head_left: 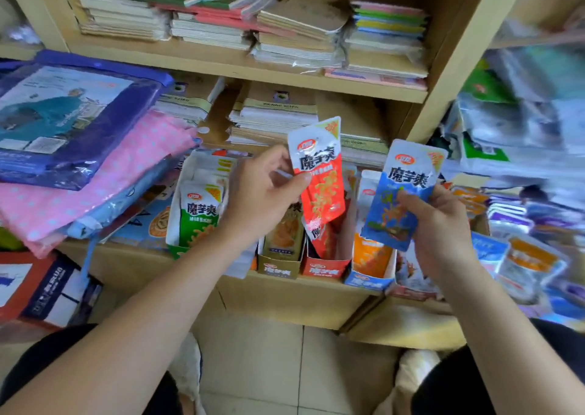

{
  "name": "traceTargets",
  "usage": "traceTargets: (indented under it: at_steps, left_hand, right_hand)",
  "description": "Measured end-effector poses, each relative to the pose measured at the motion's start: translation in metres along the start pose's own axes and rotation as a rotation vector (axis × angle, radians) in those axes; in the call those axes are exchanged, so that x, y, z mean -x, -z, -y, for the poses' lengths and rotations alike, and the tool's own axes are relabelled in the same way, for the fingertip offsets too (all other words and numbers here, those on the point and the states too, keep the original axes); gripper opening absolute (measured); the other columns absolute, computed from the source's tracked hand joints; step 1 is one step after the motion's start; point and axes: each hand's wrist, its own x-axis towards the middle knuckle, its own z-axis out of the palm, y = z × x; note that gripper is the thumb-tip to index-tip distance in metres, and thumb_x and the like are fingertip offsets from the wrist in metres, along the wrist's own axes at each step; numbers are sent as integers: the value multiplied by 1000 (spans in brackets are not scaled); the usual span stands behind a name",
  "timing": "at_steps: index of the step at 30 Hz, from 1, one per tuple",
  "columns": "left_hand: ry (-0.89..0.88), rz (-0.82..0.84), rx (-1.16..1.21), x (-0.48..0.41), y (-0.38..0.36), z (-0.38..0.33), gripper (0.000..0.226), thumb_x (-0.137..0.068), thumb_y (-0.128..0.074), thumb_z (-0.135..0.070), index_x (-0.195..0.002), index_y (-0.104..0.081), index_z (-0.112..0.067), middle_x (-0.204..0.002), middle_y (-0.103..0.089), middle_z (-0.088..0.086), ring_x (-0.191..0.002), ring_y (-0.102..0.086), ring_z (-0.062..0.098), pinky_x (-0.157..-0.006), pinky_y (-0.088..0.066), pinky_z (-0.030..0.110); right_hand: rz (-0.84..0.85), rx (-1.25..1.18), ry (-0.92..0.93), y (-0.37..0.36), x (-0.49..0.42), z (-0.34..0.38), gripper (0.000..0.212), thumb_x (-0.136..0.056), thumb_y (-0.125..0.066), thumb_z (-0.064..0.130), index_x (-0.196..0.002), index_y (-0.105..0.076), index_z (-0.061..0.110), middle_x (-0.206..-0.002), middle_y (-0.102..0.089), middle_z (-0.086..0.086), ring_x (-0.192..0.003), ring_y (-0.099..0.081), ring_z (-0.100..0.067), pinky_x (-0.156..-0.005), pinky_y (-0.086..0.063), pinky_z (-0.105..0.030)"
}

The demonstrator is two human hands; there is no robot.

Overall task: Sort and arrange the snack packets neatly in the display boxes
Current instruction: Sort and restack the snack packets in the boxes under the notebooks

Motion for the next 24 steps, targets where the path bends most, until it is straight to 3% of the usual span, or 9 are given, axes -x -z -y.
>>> traceTargets:
  at_steps: [4,6,9,12,14,17,19,21,24]
  left_hand:
    - [74,16,-176,5,-3,1,20,-80,-75,-23,-97,-68,-18,-86,-74,-7,-75,-71,12,-69,-58,35]
    - [94,116,-516,13,-12,1,16,-77,-76,-23,-87,-64,-18,-75,-67,-8,-71,-62,13,-68,-42,23]
    - [84,252,-889,23,-26,4,23,-79,-72,-35,-84,-55,-21,-92,-57,-6,-87,-61,20,-67,-29,32]
    - [54,221,-765,22,-32,12,29,-74,-80,-34,-92,-61,-23,-103,-47,-6,-87,-60,18,-70,-47,34]
    - [21,189,-725,20,-34,14,27,-77,-82,-31,-97,-64,-24,-108,-47,-8,-89,-54,10,-74,-44,31]
    - [-52,184,-708,20,-36,18,21,-83,-79,-20,-86,-59,-24,-93,-56,-12,-76,-60,14,-67,-48,34]
    - [-124,162,-745,20,-39,19,20,-83,-81,-18,-95,-65,-22,-95,-66,-11,-75,-66,17,-67,-50,29]
    - [-171,145,-783,21,-43,17,36,-82,-82,-17,-115,-68,-21,-110,-71,-5,-84,-69,19,-71,-47,23]
    - [-208,103,-894,20,-52,14,60,-77,-84,-16,-131,-58,-20,-110,-69,0,-95,-66,22,-68,-49,27]
  right_hand:
    - [-119,-73,-57,20,-5,-2,30,-96,-59,4,-71,-63,18,-67,-69,-1,-60,-69,-19,-55,-57,-34]
    - [-131,-60,-82,25,-4,-3,24,-98,-58,4,-77,-63,14,-69,-71,-1,-62,-71,-18,-56,-58,-33]
    - [-142,-32,-85,33,-2,-3,15,-98,-59,5,-84,-62,9,-74,-73,-2,-66,-72,-19,-55,-58,-32]
    - [-172,33,-6,40,-2,1,8,-94,-65,6,-86,-66,8,-76,-74,3,-72,-73,-14,-59,-57,-28]
    - [-206,55,53,44,-2,4,12,-93,-66,4,-84,-68,12,-73,-74,10,-71,-72,-6,-59,-55,-22]
    - [-225,68,89,48,-2,9,14,-94,-65,4,-88,-70,15,-77,-75,14,-76,-72,-3,-61,-53,-17]
    - [-247,68,93,51,-1,12,12,-95,-65,5,-92,-71,15,-82,-76,13,-79,-73,-4,-61,-53,-17]
    - [-272,73,93,53,-2,13,10,-96,-64,7,-96,-72,13,-86,-76,10,-81,-73,-5,-61,-53,-17]
    - [-303,85,120,58,-2,12,9,-96,-64,8,-99,-72,12,-88,-74,7,-78,-71,0,-60,-51,-14]
